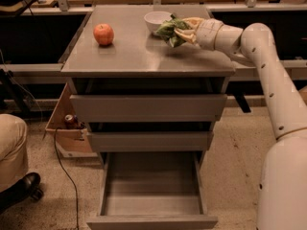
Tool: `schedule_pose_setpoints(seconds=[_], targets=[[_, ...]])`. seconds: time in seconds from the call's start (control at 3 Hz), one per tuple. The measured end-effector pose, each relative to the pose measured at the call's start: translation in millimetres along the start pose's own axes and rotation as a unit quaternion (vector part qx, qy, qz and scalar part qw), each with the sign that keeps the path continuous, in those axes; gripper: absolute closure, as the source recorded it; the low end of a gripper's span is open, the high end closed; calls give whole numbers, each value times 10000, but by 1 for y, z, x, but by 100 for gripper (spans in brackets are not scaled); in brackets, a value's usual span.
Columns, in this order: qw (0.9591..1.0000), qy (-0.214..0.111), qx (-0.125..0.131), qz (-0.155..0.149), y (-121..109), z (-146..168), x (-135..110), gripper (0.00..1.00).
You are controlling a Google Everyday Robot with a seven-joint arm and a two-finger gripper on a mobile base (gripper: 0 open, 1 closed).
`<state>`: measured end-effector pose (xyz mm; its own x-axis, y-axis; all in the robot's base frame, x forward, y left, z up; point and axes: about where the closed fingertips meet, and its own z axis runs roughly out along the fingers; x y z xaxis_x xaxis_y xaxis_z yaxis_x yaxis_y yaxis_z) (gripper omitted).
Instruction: Pick green jalapeno chip bag from bottom drawer and place on counter
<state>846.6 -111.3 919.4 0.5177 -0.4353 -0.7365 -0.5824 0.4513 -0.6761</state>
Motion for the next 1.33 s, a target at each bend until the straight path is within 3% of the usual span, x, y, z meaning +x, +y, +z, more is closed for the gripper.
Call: schedule_pose_setpoints(seconds=[1.0, 1.33], targets=[[9994, -132, -34, 331, 10, 23, 6, 14], [9991, -179, -56, 391, 13, 26, 5, 0]])
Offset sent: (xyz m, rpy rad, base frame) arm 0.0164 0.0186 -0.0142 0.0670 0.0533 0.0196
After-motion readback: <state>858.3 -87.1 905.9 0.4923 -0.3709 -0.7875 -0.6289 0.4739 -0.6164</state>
